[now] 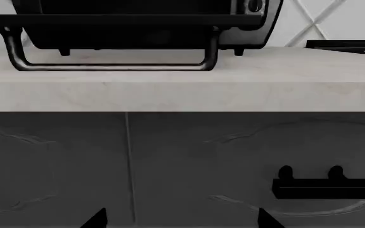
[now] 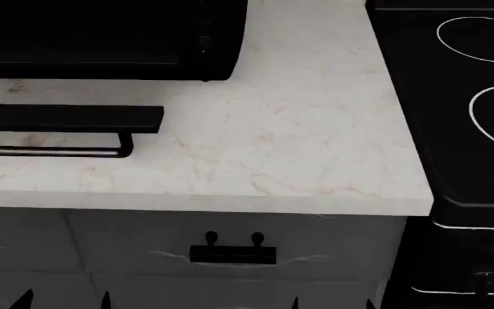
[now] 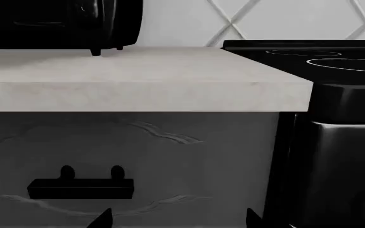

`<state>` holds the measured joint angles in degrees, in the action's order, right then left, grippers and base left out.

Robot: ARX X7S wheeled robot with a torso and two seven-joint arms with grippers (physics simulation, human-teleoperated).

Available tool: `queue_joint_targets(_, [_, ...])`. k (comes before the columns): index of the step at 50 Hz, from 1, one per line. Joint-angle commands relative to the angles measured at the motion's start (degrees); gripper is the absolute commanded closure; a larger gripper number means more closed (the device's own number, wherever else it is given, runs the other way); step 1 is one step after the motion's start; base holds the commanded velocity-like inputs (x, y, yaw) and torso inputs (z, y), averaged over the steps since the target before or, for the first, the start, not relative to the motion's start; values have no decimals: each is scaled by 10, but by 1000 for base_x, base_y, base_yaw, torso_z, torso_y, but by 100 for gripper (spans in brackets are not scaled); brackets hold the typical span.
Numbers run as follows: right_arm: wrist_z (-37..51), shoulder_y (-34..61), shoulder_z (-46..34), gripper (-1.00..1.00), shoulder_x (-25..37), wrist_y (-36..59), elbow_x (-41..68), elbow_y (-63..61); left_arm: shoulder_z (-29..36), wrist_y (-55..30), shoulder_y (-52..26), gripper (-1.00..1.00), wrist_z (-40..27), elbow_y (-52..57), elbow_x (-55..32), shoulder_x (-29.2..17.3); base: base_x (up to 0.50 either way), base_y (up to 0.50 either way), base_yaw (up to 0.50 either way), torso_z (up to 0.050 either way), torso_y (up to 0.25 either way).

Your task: Close the toaster oven door.

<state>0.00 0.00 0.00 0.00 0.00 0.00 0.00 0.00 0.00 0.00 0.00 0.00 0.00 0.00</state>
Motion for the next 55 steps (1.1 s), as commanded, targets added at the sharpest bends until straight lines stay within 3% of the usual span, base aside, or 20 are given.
queue_joint_targets(1, [7, -1, -7, -100, 5, -1, 5, -1, 9, 0, 2, -100, -9, 3, -7, -7, 0, 0, 0, 0, 0])
queue_joint_targets(17, [36, 0, -42, -100, 29, -4, 30, 3, 39, -10, 7, -100, -23, 15, -44, -33, 0, 0, 0, 1, 0])
queue_joint_targets(55, [65, -13, -76, -100, 59, -1, 59, -30, 73, -26, 20, -100, -48, 61, -64, -68, 0, 0, 0, 50, 0])
